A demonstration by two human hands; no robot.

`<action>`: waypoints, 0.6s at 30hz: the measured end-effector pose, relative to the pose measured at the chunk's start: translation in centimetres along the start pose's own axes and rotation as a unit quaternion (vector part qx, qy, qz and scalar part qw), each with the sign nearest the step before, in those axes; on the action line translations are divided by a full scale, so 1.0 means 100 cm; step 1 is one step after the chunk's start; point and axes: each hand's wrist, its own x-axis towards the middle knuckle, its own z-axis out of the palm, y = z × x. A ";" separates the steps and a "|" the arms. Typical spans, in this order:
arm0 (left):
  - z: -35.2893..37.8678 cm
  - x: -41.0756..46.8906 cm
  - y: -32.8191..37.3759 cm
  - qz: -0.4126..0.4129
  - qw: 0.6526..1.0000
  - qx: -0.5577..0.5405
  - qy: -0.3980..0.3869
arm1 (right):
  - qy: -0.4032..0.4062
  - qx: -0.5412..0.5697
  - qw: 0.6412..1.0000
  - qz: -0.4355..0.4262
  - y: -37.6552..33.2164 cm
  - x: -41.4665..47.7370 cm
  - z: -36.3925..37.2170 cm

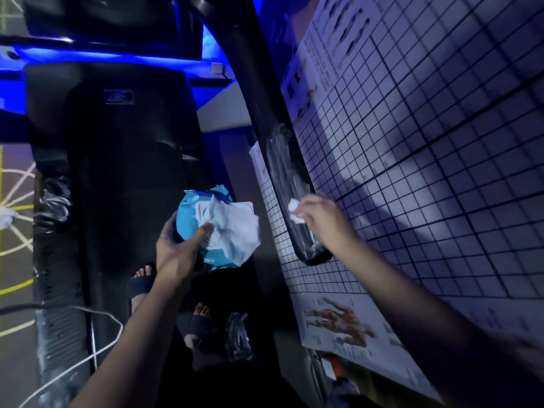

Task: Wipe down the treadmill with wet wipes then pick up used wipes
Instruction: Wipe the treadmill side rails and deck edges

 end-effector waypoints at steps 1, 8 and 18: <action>0.002 0.001 0.000 -0.001 1.000 0.001 -0.001 | -0.014 -0.006 1.000 -0.008 0.000 -0.023 0.005; 0.009 -0.002 0.008 0.017 1.000 -0.009 -0.011 | 0.003 0.194 0.975 0.109 -0.011 -0.109 0.012; 0.007 -0.013 0.014 0.027 0.999 0.025 -0.020 | 0.254 0.266 0.911 0.186 -0.022 -0.009 -0.023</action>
